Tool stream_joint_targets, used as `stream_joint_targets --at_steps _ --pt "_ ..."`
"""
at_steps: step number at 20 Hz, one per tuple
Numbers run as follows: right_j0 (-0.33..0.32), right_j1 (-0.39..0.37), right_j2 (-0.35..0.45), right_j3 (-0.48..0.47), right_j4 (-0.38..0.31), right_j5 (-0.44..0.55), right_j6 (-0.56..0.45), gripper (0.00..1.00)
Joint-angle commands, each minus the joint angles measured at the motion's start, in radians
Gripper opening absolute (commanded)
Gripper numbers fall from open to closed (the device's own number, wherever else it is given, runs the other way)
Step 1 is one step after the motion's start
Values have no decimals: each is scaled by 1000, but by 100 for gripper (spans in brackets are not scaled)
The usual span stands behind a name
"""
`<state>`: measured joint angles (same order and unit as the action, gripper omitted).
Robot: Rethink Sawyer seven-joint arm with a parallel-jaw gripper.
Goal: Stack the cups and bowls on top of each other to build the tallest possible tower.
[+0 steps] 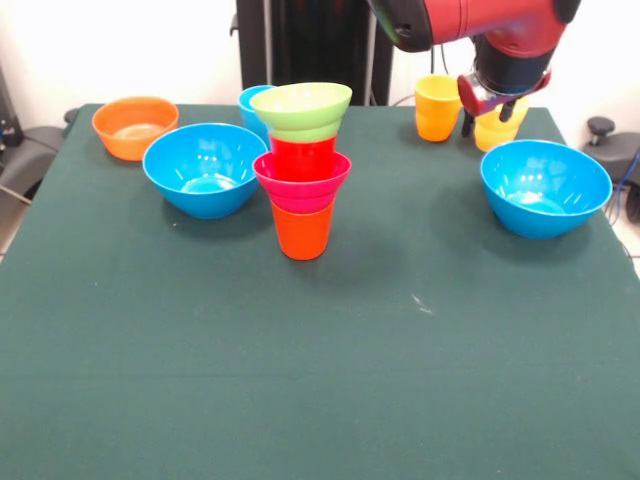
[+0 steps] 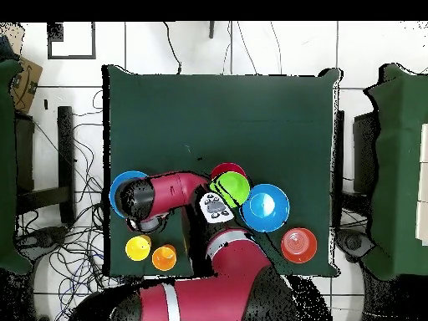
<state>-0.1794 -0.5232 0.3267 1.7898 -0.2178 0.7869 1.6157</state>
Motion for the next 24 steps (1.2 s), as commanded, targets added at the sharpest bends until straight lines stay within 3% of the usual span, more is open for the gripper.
stream_joint_targets --at_steps 1,24 --pt "4 -1 40 30 -71 30 -36 100" --pt "-6 -90 76 90 -29 60 -32 100"
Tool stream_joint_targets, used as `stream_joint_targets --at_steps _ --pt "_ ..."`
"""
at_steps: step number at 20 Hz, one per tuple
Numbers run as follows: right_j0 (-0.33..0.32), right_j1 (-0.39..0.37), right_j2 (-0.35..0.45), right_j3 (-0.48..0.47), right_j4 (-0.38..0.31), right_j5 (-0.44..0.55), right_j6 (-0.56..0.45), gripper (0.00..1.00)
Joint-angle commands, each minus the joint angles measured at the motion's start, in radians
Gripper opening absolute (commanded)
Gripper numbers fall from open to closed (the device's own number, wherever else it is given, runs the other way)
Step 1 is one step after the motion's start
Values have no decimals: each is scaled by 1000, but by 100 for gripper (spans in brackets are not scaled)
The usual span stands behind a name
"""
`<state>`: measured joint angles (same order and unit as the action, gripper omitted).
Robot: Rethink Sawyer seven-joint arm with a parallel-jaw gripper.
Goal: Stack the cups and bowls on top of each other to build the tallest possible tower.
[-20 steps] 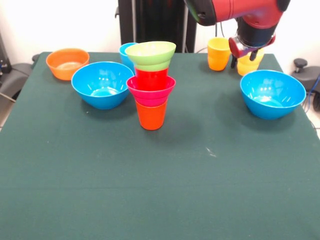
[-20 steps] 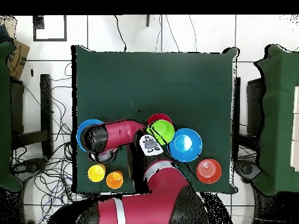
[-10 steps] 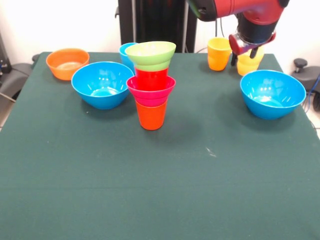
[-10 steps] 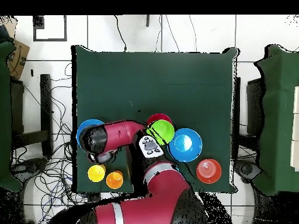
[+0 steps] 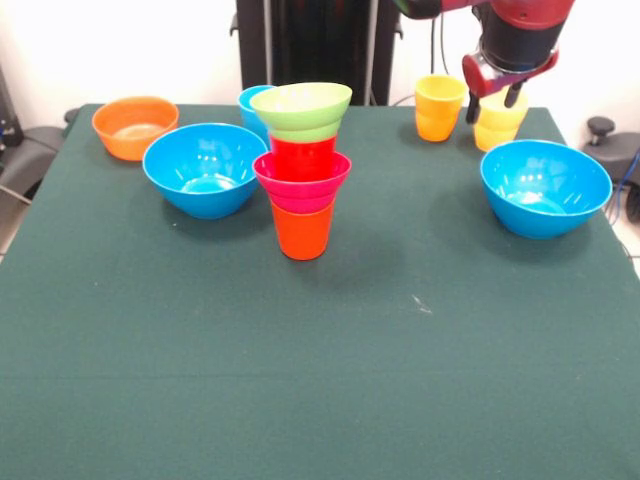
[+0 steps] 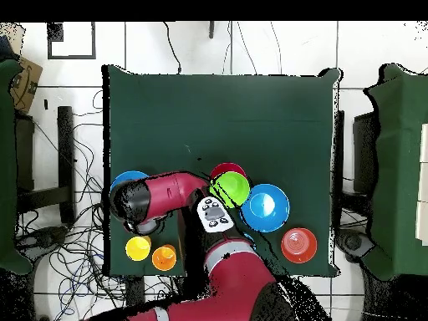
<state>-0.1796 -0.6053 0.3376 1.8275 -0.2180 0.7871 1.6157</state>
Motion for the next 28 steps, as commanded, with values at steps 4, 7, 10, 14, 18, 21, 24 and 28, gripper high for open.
stream_joint_targets --at_steps 4,7,10,14,18,21,24,28 --pt "-1 3 59 60 -41 56 -31 100" --pt "10 24 47 62 -59 30 -24 100" --pt "17 36 40 61 -65 26 -17 100" --pt "23 35 36 73 -63 47 -14 100" --pt "26 38 34 76 -62 58 -13 100" --pt "29 42 32 77 -62 64 -13 100" --pt "33 54 29 69 -64 66 -12 100" --pt "39 70 24 58 -71 56 -12 100"
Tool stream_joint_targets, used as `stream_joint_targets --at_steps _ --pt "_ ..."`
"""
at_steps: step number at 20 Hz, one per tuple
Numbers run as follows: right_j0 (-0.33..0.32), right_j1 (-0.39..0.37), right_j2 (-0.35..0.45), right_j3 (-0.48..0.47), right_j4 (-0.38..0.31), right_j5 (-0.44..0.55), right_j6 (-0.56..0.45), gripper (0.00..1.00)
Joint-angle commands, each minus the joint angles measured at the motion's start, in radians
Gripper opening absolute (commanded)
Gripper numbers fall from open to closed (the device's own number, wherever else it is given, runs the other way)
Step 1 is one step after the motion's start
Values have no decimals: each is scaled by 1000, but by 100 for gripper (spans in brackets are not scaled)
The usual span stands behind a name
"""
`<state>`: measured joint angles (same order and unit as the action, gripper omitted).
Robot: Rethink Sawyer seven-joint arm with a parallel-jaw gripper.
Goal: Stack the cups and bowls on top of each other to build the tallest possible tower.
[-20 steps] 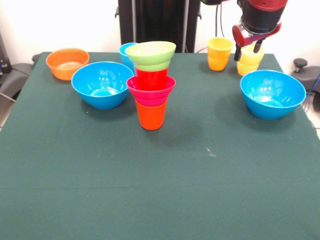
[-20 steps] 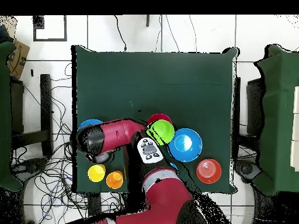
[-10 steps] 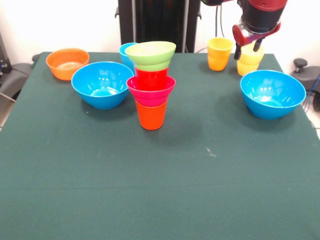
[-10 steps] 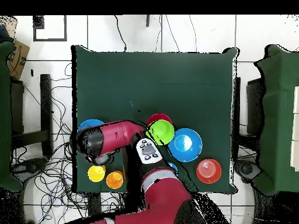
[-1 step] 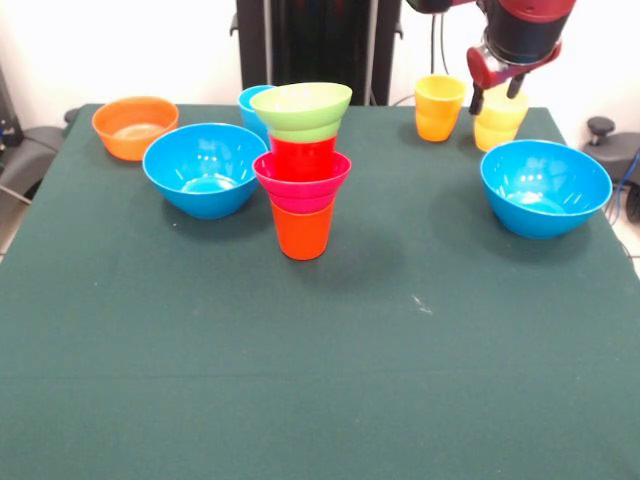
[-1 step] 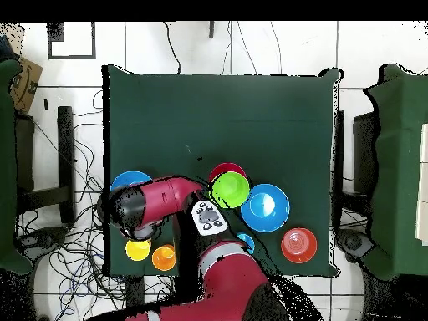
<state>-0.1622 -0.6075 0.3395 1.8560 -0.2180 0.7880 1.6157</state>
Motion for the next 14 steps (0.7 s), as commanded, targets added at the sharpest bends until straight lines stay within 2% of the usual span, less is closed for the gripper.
stream_joint_targets --at_steps 1,9,14 --pt "22 76 21 29 -73 51 -12 100" --pt "29 134 6 1 -98 14 -15 100" --pt "28 142 6 10 -110 10 -7 100"
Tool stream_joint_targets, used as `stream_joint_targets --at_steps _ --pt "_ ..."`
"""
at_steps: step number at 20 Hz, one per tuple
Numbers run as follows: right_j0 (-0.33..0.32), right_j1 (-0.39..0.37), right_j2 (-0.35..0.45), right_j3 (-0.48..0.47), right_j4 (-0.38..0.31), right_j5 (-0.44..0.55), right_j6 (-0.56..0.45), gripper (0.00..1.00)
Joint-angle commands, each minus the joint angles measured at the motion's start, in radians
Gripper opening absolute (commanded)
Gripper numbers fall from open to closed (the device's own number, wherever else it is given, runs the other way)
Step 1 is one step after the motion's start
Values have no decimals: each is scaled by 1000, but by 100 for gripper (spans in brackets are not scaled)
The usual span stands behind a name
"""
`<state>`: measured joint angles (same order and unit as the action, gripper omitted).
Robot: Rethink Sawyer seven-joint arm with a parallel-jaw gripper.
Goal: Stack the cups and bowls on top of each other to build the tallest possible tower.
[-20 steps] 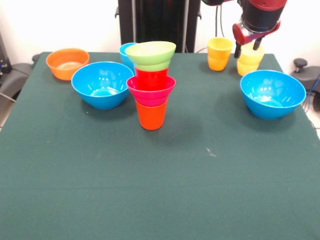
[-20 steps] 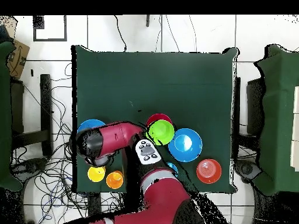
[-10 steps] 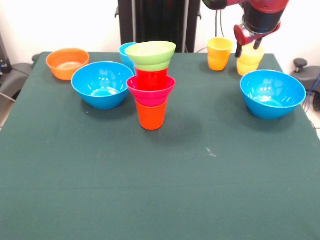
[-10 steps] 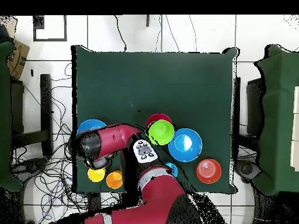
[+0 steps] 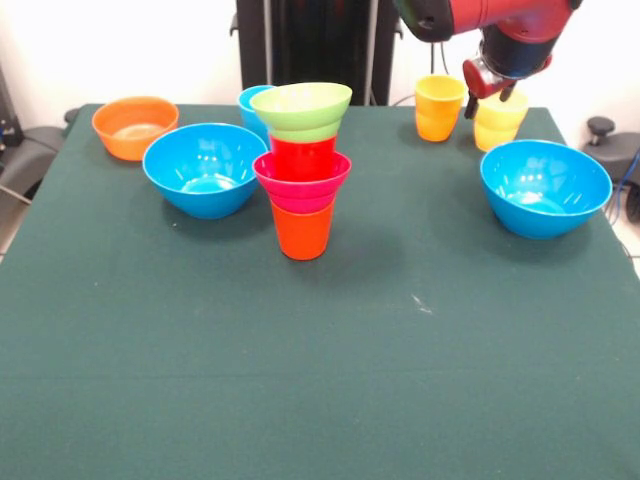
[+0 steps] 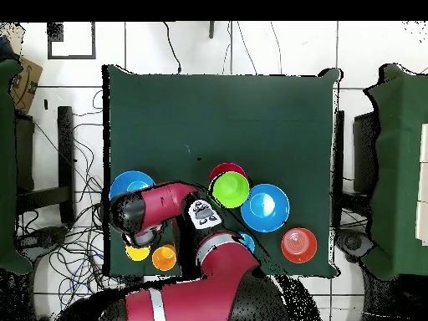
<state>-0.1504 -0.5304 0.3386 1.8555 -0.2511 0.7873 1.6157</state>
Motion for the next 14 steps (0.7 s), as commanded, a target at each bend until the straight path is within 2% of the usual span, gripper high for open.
stream_joint_targets --at_steps 1,5,14 --pt "16 68 7 9 -79 8 -7 100" --pt "14 76 6 7 -92 3 -4 100" --pt "10 103 14 -4 -117 -94 23 100"
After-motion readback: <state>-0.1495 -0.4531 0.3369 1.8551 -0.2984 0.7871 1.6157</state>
